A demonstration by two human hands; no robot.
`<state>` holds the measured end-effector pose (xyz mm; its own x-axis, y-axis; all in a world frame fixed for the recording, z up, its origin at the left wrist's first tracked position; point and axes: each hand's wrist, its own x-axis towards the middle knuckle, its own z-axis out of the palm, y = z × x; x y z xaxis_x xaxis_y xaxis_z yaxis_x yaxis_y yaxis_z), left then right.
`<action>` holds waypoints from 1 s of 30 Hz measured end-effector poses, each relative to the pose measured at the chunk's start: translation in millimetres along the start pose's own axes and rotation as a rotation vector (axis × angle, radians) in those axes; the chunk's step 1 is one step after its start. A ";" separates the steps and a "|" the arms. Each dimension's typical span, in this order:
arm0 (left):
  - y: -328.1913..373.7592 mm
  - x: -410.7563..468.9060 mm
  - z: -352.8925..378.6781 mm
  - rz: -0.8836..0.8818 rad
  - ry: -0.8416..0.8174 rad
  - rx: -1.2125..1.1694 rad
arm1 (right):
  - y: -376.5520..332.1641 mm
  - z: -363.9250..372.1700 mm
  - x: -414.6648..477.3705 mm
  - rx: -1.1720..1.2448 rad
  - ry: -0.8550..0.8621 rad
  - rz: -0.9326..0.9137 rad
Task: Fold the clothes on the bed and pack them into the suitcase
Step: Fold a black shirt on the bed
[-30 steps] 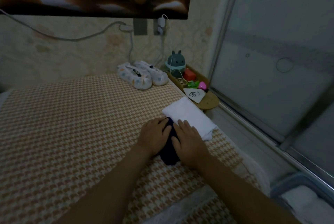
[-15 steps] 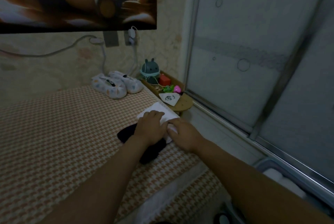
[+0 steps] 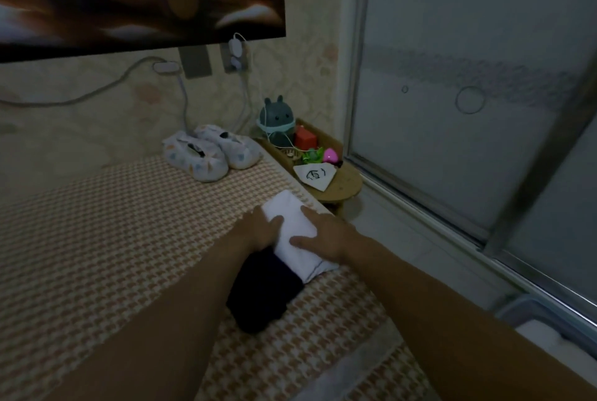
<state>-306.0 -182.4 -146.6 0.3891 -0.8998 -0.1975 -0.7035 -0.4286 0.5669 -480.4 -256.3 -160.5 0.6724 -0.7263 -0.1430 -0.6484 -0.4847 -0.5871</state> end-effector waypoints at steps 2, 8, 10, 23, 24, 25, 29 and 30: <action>-2.0 16.7 -2.5 -0.009 -0.024 -0.028 | 5.7 7.3 2.9 0.012 0.074 -0.028; 14.4 47.2 -14.4 -0.108 -0.108 -0.355 | 22.1 19.7 0.6 0.144 0.293 -0.166; 24.5 41.3 -18.3 -0.097 -0.079 -0.465 | 22.0 12.0 -3.1 0.298 0.253 -0.111; 185.7 -66.7 -2.7 0.562 -0.071 -0.195 | 75.6 -97.4 -157.5 0.399 0.404 0.025; 201.1 -74.1 10.3 0.592 -0.109 -0.144 | 88.8 -104.0 -175.2 0.350 0.415 0.056; 218.9 -83.4 25.9 0.625 -0.138 -0.071 | 104.2 -111.0 -193.4 0.299 0.431 0.080; 287.3 -120.7 106.8 0.730 -0.211 0.079 | 172.4 -133.0 -272.0 0.209 0.463 0.236; 302.6 -126.9 128.8 0.763 -0.234 0.050 | 191.8 -135.3 -291.1 0.220 0.474 0.271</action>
<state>-644.8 -208.5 -53.0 -0.3410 -0.9379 0.0645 -0.7532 0.3136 0.5783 -848.8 -203.8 -123.7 0.2272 -0.9734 0.0307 -0.6519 -0.1754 -0.7378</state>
